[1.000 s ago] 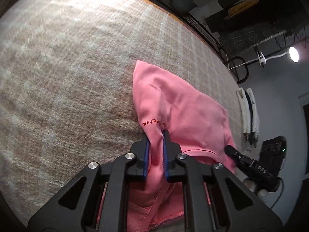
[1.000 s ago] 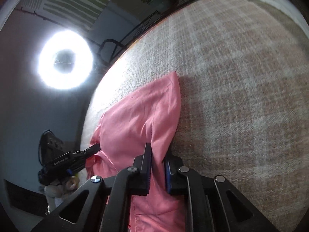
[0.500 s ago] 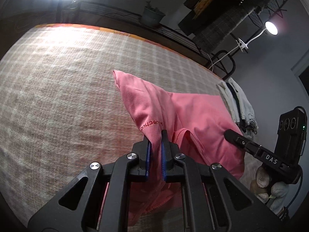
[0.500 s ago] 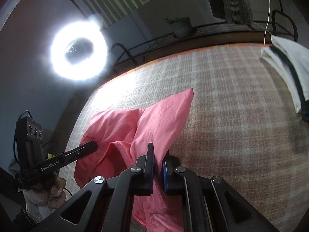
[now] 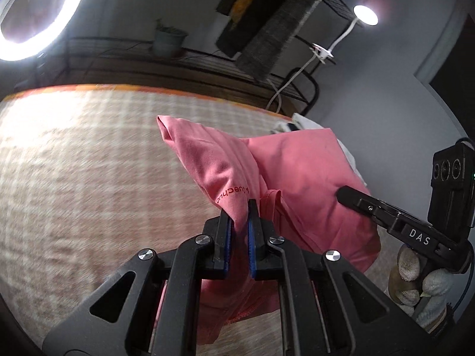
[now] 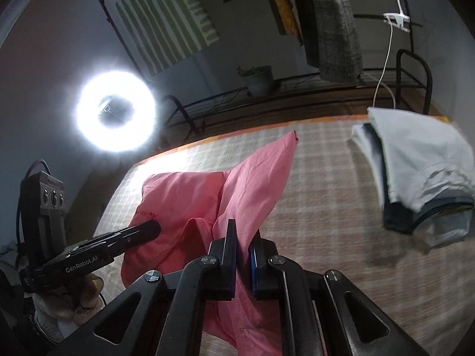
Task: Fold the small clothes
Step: 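Carry the folded shirt with both grippers onto the stack of clothes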
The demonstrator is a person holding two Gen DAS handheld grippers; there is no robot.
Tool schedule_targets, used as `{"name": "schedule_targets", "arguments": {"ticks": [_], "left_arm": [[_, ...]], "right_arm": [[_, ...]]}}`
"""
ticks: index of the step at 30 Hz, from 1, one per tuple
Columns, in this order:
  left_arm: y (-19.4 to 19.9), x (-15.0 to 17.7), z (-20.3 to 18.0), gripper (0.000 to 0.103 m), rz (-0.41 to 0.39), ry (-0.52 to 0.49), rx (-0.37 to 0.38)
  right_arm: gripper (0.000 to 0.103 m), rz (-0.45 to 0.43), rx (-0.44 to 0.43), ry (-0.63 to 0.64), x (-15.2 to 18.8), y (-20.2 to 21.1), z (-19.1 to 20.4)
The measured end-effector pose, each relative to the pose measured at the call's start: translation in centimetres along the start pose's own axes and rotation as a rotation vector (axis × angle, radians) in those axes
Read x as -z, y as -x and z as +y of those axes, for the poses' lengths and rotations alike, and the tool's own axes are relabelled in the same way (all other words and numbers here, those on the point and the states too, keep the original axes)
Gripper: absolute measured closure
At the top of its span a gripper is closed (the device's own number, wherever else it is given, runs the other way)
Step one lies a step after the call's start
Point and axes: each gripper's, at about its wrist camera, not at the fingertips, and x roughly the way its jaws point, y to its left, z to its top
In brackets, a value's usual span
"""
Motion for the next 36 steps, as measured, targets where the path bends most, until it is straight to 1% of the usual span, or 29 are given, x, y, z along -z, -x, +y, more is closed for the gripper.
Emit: {"name": "schedule_targets", "arguments": {"ticks": [6, 9, 10, 15, 16, 19, 24, 29, 33, 36], "left_arm": [[-4.5, -2.9, -6.2, 0.096, -0.002, -0.053, 0.060], [-6.5, -3.9, -8.4, 0.096, -0.005, -0.089, 0.073], [-7.5, -4.5, -9.6, 0.096, -0.008, -0.105, 0.076], [-11.3, -6.3, -13.2, 0.096, -0.013, -0.144, 0.095], [-11.6, -6.1, -13.4, 0.096, -0.014, -0.148, 0.097], [-13.9, -7.0, -14.9, 0.096, -0.015, -0.159, 0.100], [-17.1, -8.0, -17.3, 0.096, -0.020, -0.182, 0.092], [-19.8, -8.8, -19.0, 0.096, -0.032, -0.191, 0.076], [-21.7, -9.0, -19.6, 0.096, -0.029, -0.196, 0.049], [-22.7, -8.7, -19.8, 0.096, -0.033, -0.225, 0.002]], "right_arm": [[0.099, -0.039, 0.044, -0.032, -1.6, 3.1, -5.0], [0.099, -0.062, 0.089, -0.044, -2.8, 4.3, -8.0], [0.099, -0.066, 0.100, -0.045, -3.1, 4.7, -8.6], [0.099, -0.102, 0.166, -0.063, -5.1, 6.1, -12.9], [0.099, -0.108, 0.179, -0.065, -5.5, 6.3, -13.7], [0.099, -0.123, 0.213, -0.076, -6.6, 6.9, -16.5], [0.099, -0.137, 0.276, -0.077, -8.5, 7.1, -20.5], [0.099, -0.148, 0.310, -0.093, -10.0, 7.0, -24.1], [0.099, -0.129, 0.343, -0.080, -10.7, 6.1, -26.3], [0.099, -0.113, 0.366, -0.081, -11.1, 5.2, -28.0]]}}
